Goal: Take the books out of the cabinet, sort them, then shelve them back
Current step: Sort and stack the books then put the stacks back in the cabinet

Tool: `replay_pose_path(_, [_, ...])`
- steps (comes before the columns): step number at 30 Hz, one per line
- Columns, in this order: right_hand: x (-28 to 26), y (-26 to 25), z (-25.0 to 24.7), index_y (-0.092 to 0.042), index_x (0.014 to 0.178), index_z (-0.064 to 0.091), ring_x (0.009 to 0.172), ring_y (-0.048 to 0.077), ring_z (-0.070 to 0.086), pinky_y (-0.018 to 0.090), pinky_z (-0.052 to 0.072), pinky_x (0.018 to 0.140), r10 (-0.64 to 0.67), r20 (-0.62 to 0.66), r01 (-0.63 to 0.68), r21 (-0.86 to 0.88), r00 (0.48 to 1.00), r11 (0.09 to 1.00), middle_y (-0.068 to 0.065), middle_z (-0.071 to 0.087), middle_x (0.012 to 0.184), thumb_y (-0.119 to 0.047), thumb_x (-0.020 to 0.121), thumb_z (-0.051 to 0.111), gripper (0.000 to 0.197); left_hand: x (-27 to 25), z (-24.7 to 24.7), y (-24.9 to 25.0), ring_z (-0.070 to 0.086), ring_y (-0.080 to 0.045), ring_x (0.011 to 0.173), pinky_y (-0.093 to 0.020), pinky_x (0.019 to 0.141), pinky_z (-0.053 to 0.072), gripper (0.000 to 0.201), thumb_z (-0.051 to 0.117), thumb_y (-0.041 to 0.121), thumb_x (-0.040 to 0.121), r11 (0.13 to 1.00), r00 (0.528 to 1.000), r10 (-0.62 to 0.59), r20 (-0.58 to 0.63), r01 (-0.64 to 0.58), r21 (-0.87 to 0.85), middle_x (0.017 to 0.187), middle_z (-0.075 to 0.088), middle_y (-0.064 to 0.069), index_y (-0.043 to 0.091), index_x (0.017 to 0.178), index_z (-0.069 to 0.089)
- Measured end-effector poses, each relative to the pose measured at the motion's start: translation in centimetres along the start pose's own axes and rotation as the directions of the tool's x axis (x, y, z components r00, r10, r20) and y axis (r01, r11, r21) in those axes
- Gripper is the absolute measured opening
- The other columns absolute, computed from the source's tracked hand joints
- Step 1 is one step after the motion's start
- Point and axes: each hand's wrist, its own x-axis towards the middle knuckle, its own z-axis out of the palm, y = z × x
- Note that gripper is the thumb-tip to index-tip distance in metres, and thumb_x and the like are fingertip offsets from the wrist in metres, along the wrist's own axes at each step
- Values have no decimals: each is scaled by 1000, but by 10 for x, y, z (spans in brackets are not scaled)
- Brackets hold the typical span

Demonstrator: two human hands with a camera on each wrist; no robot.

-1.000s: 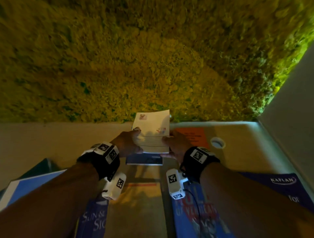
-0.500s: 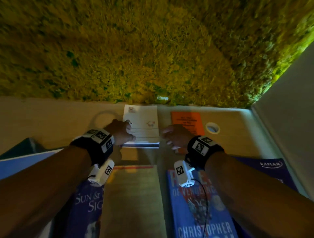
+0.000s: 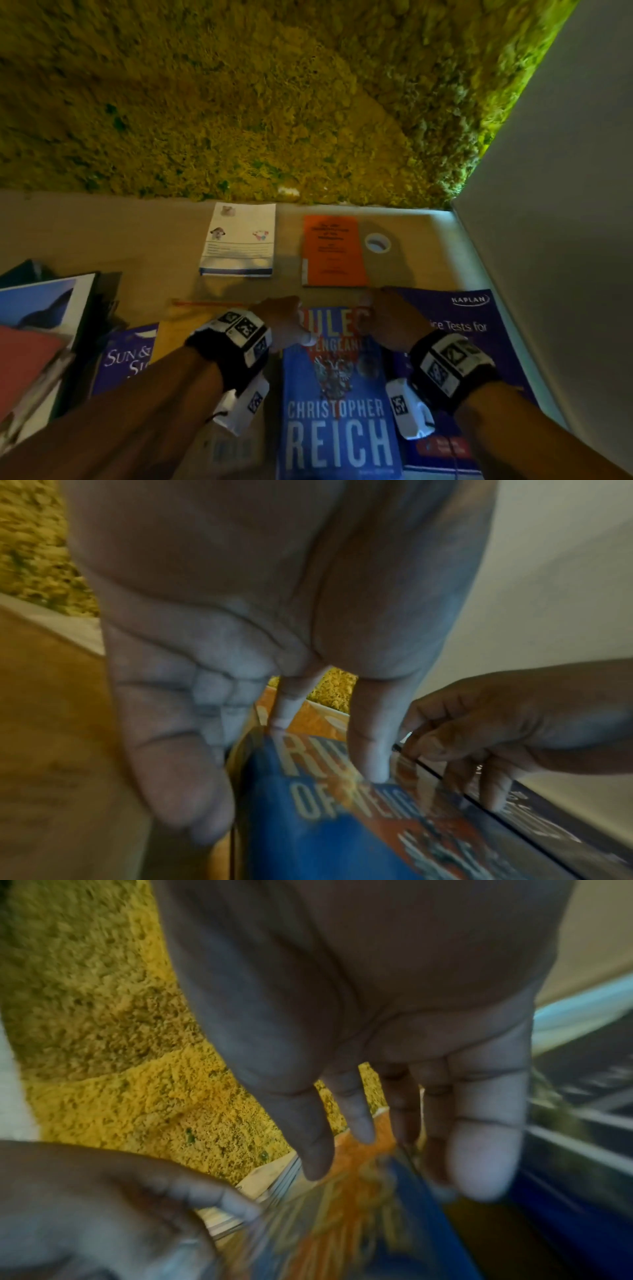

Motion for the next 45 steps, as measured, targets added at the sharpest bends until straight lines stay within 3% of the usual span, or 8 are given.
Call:
replay_pose_path(3, [-1,14,10,-38,102,43,94,25,47,43,50,83,-8,-15,8,-26,1000,1000,2,41,111,-46,94,62,22,5,8,2,59,-21,122,-31,93,52,83,82,43,77,999,994,-46,-95,45,-17,146,52,0,17,146,41])
replay_pose_path(8, [-21,3,2,-20,120,60,101,18,60,32,50,91,-17,-125,38,170,992,985,-3,62,110,-37,94,67,32,4,16,-19,70,-31,89,-29,45,52,71,88,16,68,813,988,-89,-124,1,-582,121,66,-20,5,129,53])
replay_pose_path(13, [-46,-7,-8,-21,130,53,93,32,66,18,55,62,-59,-89,104,692,994,714,8,66,107,-1,97,64,40,-17,16,-14,71,-39,98,-54,92,57,37,82,20,80,560,990,-63,-124,-67,-825,104,76,-15,2,110,71])
replay_pose_path(15, [-50,-10,-7,-19,129,53,90,11,73,12,54,56,-44,-99,105,776,994,622,9,68,109,4,96,63,41,-21,14,-13,70,-43,103,-58,95,53,28,71,20,92,402,993,7,-117,-110,-909,110,74,-20,2,114,71])
replay_pose_path(23, [-64,-5,35,-35,137,55,116,24,70,52,54,101,20,208,-197,889,978,413,-2,71,129,-53,90,70,53,-19,-7,-27,63,-36,78,-49,80,52,13,53,19,102,75,941,-87,-327,-322,-944,89,64,-16,13,93,61])
replay_pose_path(29, [-74,-7,42,-27,139,57,116,23,67,49,51,106,66,214,-218,837,975,502,-1,70,129,-44,90,72,54,-16,4,-22,71,-34,104,-60,94,53,19,53,10,102,213,956,-45,-288,-273,-938,109,75,-12,14,115,65])
replay_pose_path(33, [-77,-5,46,-19,124,68,111,24,69,50,53,103,143,83,-157,736,986,659,3,74,122,-33,91,73,36,-10,24,-8,73,-27,82,-39,77,55,22,56,-3,95,321,958,-89,-272,-231,-919,113,72,-24,3,114,68])
replay_pose_path(45, [-92,-8,27,-40,128,50,116,-2,60,36,46,107,-23,-181,141,673,983,727,-27,60,124,-14,99,65,42,-50,18,-1,61,-24,113,-37,94,51,45,75,24,85,502,955,48,-292,-275,-820,123,68,-1,20,126,58])
